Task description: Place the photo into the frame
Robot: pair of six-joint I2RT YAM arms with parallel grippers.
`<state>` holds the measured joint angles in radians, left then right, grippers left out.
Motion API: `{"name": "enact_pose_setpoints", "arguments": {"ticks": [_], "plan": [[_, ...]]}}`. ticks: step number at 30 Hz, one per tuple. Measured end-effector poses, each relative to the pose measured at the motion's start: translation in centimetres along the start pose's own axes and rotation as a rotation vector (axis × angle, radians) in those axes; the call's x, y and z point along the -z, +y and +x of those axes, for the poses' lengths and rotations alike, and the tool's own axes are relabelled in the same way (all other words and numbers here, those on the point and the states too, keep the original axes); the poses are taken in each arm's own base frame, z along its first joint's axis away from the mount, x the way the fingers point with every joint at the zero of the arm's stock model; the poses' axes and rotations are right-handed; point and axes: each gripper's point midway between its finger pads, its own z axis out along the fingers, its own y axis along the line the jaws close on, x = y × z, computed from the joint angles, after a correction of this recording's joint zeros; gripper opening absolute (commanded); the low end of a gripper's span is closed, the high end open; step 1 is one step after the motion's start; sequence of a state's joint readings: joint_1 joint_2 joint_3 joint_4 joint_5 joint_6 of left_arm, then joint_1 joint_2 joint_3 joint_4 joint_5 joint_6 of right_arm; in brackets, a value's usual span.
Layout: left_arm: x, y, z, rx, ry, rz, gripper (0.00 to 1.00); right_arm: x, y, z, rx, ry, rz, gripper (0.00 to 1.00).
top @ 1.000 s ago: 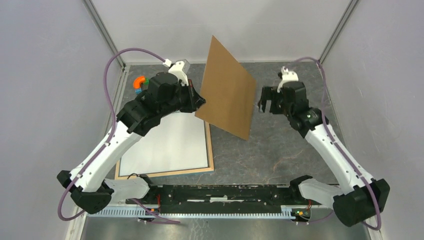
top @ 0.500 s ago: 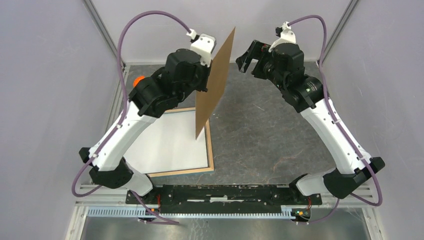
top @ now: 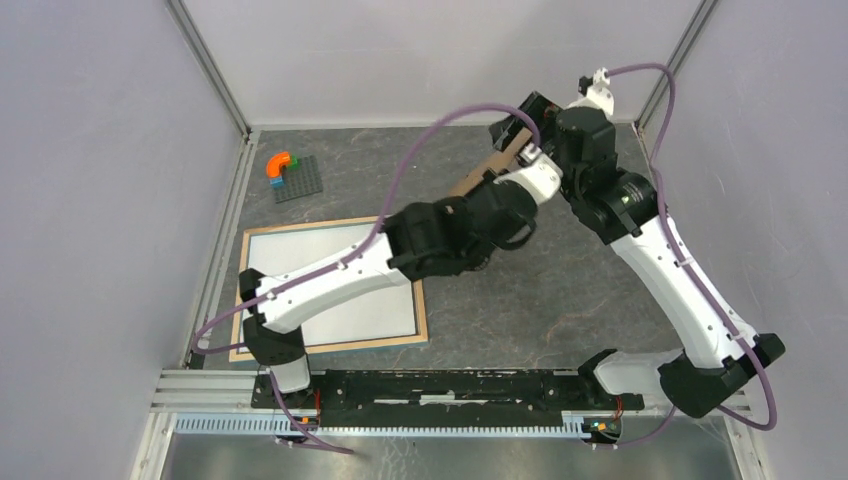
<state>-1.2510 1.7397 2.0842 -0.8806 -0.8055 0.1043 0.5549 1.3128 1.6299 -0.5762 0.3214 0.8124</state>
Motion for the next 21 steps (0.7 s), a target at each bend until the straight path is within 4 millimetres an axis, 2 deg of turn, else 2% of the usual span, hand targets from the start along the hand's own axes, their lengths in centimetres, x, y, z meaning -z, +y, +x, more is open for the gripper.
{"name": "enact_pose_setpoints", "arguments": {"ticks": [2, 6, 8, 13, 15, 18, 20, 21], "plan": [[-0.1, -1.8, 0.0, -0.04, 0.0, -0.021, 0.02, 0.3, -2.0, 1.6, -0.016, 0.018, 0.044, 0.88], [0.4, -3.9, 1.0, -0.147, 0.027, -0.025, 0.02, 1.6, -7.1, 4.4, -0.069, 0.034, 0.141, 0.83], [0.8, -4.8, 1.4, -0.183, 0.037, -0.019, 0.03, 2.2, -8.3, 5.0, -0.099, 0.028, 0.16, 0.78], [1.3, -6.7, 2.5, -0.242, 0.054, 0.03, 0.03, 3.4, -9.9, 6.2, -0.203, -0.006, 0.155, 0.73], [1.4, -7.2, 2.7, -0.249, 0.056, 0.043, 0.03, 3.5, -10.7, 7.1, -0.238, -0.004, 0.162, 0.62], [1.5, -8.2, 2.8, -0.224, 0.05, 0.075, 0.05, 3.0, -11.4, 8.6, -0.301, 0.003, 0.168, 0.58], [1.5, -8.6, 2.8, -0.211, 0.048, 0.088, 0.12, 2.7, -11.4, 9.1, -0.339, 0.005, 0.165, 0.5], [1.5, -8.8, 2.8, -0.206, 0.045, 0.094, 0.21, 2.6, -11.4, 9.4, -0.357, 0.007, 0.162, 0.46]]}}
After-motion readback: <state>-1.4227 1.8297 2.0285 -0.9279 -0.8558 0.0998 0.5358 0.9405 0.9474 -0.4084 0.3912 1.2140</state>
